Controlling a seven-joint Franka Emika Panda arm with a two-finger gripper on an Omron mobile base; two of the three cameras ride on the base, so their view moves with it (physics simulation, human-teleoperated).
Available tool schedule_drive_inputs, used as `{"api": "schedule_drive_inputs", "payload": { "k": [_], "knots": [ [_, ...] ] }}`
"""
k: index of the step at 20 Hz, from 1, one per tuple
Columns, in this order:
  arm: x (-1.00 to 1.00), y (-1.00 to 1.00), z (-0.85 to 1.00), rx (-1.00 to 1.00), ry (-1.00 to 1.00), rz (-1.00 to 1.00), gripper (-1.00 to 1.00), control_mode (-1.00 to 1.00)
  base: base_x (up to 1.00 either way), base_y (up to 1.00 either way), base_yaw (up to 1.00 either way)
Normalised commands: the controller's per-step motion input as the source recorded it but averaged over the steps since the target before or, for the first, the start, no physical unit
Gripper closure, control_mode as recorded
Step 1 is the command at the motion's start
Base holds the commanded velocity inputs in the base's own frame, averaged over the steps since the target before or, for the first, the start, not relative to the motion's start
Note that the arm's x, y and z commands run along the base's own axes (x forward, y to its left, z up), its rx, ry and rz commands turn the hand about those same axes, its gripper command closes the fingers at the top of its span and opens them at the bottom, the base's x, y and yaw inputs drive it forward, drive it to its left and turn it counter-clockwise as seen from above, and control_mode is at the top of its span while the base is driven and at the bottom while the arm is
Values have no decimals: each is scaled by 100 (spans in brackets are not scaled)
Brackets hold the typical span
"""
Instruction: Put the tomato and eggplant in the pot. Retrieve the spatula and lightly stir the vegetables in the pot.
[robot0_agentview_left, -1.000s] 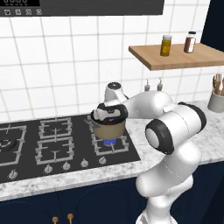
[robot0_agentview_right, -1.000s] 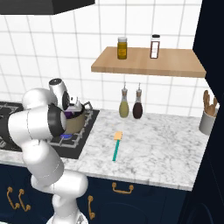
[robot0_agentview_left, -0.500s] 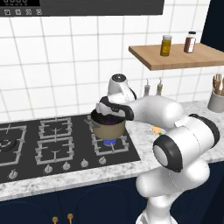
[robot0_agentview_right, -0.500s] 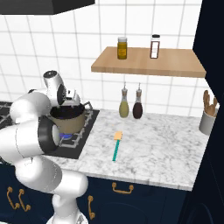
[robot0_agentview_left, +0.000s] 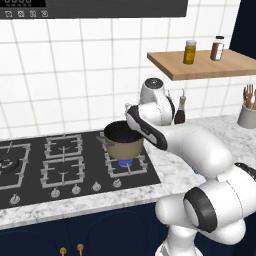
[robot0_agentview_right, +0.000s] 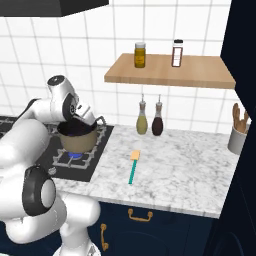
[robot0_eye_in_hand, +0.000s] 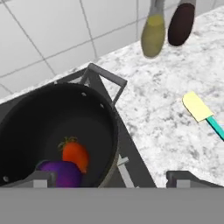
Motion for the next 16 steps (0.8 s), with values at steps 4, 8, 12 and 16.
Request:
{"api": "schedule_drive_inputs", "payload": {
  "k": [4, 8, 12, 16],
  "knots": [
    [-14, -37, 5, 37, 1, -74, -100, -100, 0, 0, 0],
    [-35, -54, 1, 54, 1, -60, -100, -100, 0, 0, 0],
    [-39, -58, -1, 62, 1, -55, -100, -100, 0, 0, 0],
    [-12, -59, -27, 44, 3, -66, -100, -100, 0, 0, 0]
  ]
}}
